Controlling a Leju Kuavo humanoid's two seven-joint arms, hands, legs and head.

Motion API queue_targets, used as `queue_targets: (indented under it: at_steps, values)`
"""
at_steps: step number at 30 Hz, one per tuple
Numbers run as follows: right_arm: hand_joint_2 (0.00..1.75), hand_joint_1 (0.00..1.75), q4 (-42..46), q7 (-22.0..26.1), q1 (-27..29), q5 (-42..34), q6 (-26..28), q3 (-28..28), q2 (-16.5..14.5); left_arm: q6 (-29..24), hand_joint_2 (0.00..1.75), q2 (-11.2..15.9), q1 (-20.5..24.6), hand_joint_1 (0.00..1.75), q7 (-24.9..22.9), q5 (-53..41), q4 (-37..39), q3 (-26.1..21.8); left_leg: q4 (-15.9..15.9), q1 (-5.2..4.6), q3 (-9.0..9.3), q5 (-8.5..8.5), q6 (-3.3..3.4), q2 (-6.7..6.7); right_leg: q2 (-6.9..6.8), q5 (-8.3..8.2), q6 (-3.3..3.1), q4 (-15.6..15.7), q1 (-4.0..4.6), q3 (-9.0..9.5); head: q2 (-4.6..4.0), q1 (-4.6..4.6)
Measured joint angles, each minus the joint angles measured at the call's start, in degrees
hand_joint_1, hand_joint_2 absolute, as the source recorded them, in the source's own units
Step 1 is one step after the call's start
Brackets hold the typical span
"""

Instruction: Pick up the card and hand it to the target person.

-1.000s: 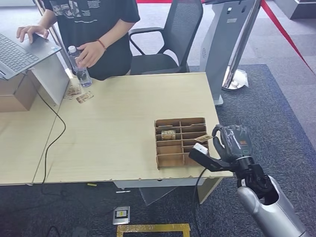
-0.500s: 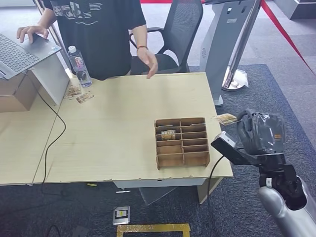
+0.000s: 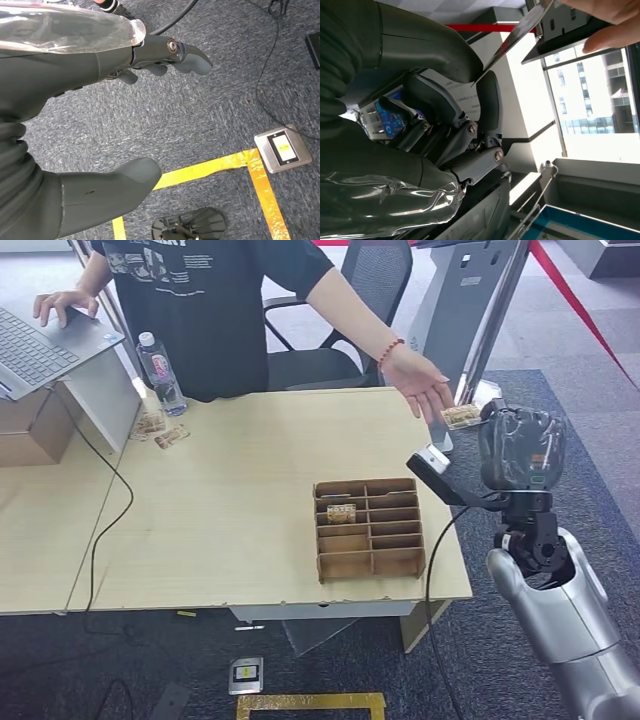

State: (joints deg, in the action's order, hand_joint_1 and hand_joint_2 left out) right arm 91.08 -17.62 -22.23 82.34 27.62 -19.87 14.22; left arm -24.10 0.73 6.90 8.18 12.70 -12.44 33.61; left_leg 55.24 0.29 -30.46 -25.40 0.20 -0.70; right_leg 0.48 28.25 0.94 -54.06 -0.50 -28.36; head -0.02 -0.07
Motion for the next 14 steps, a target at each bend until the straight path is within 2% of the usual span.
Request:
queue_targets:
  at_steps: [11,14]
  values:
    - [1.75,1.75,-13.58,-2.79,-7.52,1.97,2.64,-3.64,-4.39,-0.38,1.75,-0.24,0.02,0.00,-0.92,-0.01,0.00,1.01,0.00,0.00,-0.06,0.00,0.00,-0.06,-0.02,0.01,0.00,-0.01,0.01,-0.05,0.00,0.00]
    - [1.75,1.62,-15.60,-3.02,-8.29,1.88,2.68,-4.28,-4.98,-0.55,1.75,-0.25,0.01,0.00,-0.92,0.10,0.00,1.22,0.00,0.00,-0.06,0.00,0.00,-0.06,-0.02,0.01,0.00,0.00,0.01,-0.05,0.00,0.00]
